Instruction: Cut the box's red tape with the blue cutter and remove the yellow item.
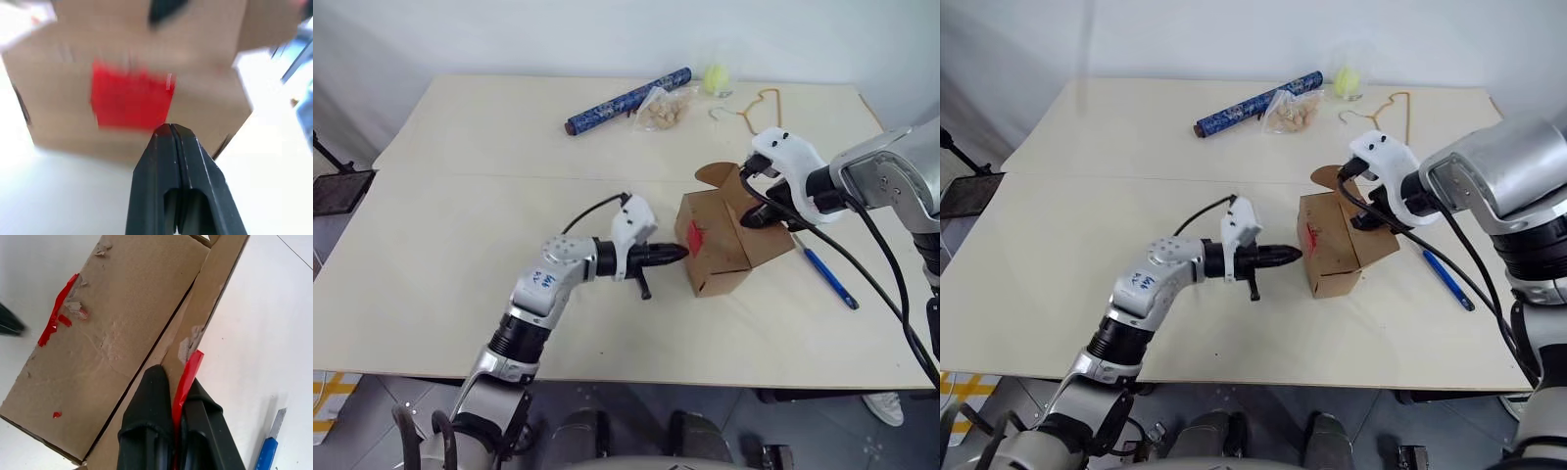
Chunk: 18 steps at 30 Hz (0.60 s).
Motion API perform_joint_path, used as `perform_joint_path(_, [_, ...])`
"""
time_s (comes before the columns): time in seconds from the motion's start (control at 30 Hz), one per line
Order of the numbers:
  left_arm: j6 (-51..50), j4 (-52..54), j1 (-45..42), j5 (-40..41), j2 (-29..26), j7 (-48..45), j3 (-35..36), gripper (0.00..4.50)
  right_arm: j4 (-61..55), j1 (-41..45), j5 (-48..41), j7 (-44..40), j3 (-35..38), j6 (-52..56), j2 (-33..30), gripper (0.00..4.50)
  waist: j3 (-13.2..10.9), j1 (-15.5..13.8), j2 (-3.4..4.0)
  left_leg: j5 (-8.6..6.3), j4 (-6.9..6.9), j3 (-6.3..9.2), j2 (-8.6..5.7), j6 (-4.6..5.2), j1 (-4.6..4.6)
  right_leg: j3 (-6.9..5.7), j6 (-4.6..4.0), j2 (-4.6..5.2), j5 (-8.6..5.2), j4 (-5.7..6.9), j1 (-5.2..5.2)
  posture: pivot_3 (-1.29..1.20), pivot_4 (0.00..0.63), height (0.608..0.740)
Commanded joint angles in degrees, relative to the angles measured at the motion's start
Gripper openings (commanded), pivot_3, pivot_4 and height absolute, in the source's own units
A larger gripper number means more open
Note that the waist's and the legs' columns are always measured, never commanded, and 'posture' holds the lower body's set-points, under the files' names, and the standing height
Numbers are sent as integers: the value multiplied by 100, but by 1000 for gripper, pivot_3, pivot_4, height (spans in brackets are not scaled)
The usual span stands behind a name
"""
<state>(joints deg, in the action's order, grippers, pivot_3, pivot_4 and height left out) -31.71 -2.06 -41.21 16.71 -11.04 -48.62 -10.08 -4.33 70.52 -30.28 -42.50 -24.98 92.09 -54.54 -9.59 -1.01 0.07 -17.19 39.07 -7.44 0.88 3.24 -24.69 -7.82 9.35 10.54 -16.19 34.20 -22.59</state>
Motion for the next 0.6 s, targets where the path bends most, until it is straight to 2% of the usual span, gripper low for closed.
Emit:
perform_joint_path(0.03, [572, -50, -345, 202, 343, 19, 147, 0, -59, -79, 54, 71, 23, 41, -129, 56, 0, -18, 0, 0, 0, 0, -1, 0, 0, 0, 1, 0, 0, 0, 0, 0, 150, 740])
perform_joint_path(0.33, [2003, -1223, -618, -626, 963, 380, -403, 0, 27, -95, 2, 168, 29, 41, -103, 56, 0, -11, 0, 0, 0, -8, -10, 1, 3, 0, 5, -8, 3, -2, 2, 0, 150, 740])
perform_joint_path(0.47, [2096, -1425, -625, -838, 1004, 484, -543, 0, 113, -101, -156, 205, 82, 41, -165, 56, 0, -7, 0, 0, 0, -7, -5, 1, 2, 1, 5, -7, 3, -2, 1, 0, 150, 740])
perform_joint_path(0.6, [1955, -1548, -524, -1108, 982, 445, -835, 0, 751, 32, -769, 426, 161, 41, -313, 56, 0, -36, -1, 0, 1, -1, -3, 2, 2, 0, 5, -2, 3, -2, 3, 0, 150, 740])
